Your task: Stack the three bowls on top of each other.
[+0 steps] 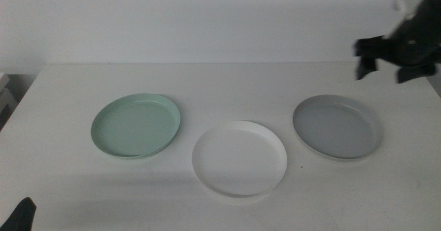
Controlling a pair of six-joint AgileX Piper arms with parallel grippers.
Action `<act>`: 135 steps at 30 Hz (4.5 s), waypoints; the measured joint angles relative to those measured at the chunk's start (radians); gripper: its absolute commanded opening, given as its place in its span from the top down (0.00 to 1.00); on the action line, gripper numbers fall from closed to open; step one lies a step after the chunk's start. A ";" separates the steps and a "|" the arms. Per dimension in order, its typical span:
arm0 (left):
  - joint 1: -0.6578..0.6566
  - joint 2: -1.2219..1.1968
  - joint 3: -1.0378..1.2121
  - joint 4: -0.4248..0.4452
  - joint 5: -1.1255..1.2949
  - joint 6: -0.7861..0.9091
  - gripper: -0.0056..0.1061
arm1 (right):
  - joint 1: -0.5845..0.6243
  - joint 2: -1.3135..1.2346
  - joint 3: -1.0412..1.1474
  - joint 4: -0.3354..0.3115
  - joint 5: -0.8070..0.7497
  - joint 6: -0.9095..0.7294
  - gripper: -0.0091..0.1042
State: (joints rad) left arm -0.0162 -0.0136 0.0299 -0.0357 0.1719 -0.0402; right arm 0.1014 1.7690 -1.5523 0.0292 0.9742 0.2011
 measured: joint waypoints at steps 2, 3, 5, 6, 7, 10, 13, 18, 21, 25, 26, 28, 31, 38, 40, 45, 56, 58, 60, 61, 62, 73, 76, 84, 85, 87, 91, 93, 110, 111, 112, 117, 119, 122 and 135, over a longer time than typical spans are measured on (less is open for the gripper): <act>0.000 0.000 0.000 0.000 0.000 0.000 0.14 | -0.061 0.016 -0.003 -0.004 -0.003 -0.002 0.33; 0.000 0.000 0.000 0.000 0.000 0.000 0.14 | -0.080 0.024 -0.003 -0.007 -0.005 -0.003 0.32; 0.000 0.000 0.000 0.000 0.000 0.000 0.14 | -0.116 0.051 -0.003 -0.009 -0.020 -0.015 0.29; 0.000 0.000 0.000 0.000 0.000 0.000 0.14 | -0.127 0.066 -0.003 -0.009 -0.034 -0.023 0.27; 0.000 0.000 0.000 0.000 0.000 0.000 0.14 | -0.134 0.081 -0.003 -0.009 -0.048 -0.032 0.25; 0.000 0.000 0.000 0.000 0.000 0.000 0.14 | -0.138 0.129 -0.003 -0.005 -0.086 -0.049 0.22; 0.000 0.000 0.000 0.000 0.000 0.000 0.14 | -0.139 0.182 -0.003 0.002 -0.115 -0.059 0.22; 0.000 0.000 0.000 0.000 0.000 0.000 0.14 | -0.139 0.268 -0.003 0.030 -0.130 -0.063 0.25; 0.000 0.000 0.000 0.000 0.000 0.000 0.14 | -0.139 0.309 -0.003 0.051 -0.128 -0.063 0.29; 0.000 0.000 0.000 0.000 0.000 0.000 0.14 | -0.139 0.341 -0.003 0.057 -0.121 -0.063 0.42; 0.000 0.000 0.000 0.000 0.000 0.000 0.14 | -0.139 0.347 -0.003 0.058 -0.120 -0.063 0.47; 0.000 0.000 0.000 0.000 0.000 0.000 0.14 | -0.139 0.355 -0.003 0.060 -0.120 -0.063 0.58; 0.000 0.000 0.000 0.000 0.000 0.000 0.14 | -0.139 0.357 -0.003 0.061 -0.122 -0.063 0.75; 0.000 0.000 0.000 0.000 0.000 0.000 0.14 | -0.139 0.357 -0.003 0.063 -0.122 -0.092 0.92; 0.000 0.000 0.000 0.000 0.000 0.000 0.14 | -0.139 0.348 -0.004 0.067 -0.115 -0.099 0.92; 0.000 0.000 0.000 0.000 0.000 0.000 0.14 | -0.139 0.245 -0.004 0.083 -0.073 -0.104 0.92; 0.000 0.000 0.000 0.000 0.000 0.000 0.14 | 0.021 0.048 0.000 0.178 0.009 -0.130 0.92; 0.000 0.000 0.000 0.000 0.000 0.000 0.14 | 0.088 0.050 0.012 0.185 0.006 -0.131 0.92; 0.000 0.000 0.000 0.000 0.000 0.000 0.14 | 0.154 0.052 0.029 0.193 -0.011 -0.130 0.92; 0.000 0.000 0.000 0.000 0.000 0.000 0.14 | 0.178 0.055 0.034 0.195 -0.017 -0.126 0.92; 0.000 0.000 0.000 0.000 0.000 0.000 0.14 | 0.204 0.061 0.037 0.198 -0.024 -0.122 0.92; 0.000 0.000 0.000 0.000 0.000 0.000 0.14 | 0.275 0.190 0.038 0.219 -0.090 -0.103 0.92; 0.000 0.000 0.000 0.000 0.000 0.000 0.14 | 0.275 0.217 0.038 0.237 -0.090 -0.108 0.92; 0.000 0.000 0.000 0.000 0.000 0.000 0.14 | 0.275 0.241 0.039 0.248 -0.092 -0.137 0.82; 0.000 0.000 0.000 0.000 0.000 0.000 0.14 | 0.275 0.243 0.039 0.247 -0.092 -0.140 0.78; 0.000 0.000 0.000 0.000 0.000 0.000 0.14 | 0.275 0.244 0.039 0.247 -0.091 -0.142 0.69; 0.000 0.000 0.000 0.000 0.000 0.000 0.14 | 0.275 0.238 0.039 0.247 -0.071 -0.145 0.47; 0.000 0.000 0.000 0.000 0.000 0.000 0.14 | 0.275 0.211 0.040 0.246 -0.056 -0.151 0.39; 0.000 0.000 0.000 0.000 0.000 0.000 0.14 | 0.261 -0.445 0.043 0.238 0.123 -0.360 0.28; 0.000 0.000 0.000 0.000 0.000 0.000 0.14 | 0.261 -0.478 0.043 0.230 0.132 -0.366 0.28; 0.000 0.000 0.000 0.000 0.000 0.000 0.14 | 0.261 -0.511 0.043 0.222 0.140 -0.370 0.28; 0.000 0.000 0.000 0.000 0.000 0.000 0.14 | 0.259 -0.665 0.059 0.157 0.163 -0.372 0.28; 0.000 0.000 0.000 0.000 0.000 0.000 0.14 | 0.259 -0.730 0.087 0.145 0.163 -0.371 0.28; 0.000 0.000 0.000 0.000 0.000 0.000 0.14 | 0.259 -0.816 0.151 0.139 0.148 -0.369 0.28; 0.000 0.000 0.000 0.000 0.000 0.000 0.14 | 0.259 -0.985 0.327 0.129 0.045 -0.362 0.28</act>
State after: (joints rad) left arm -0.0162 -0.0136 0.0299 -0.0357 0.1719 -0.0402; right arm 0.3602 0.7844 -1.2254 0.1579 1.0188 -0.1611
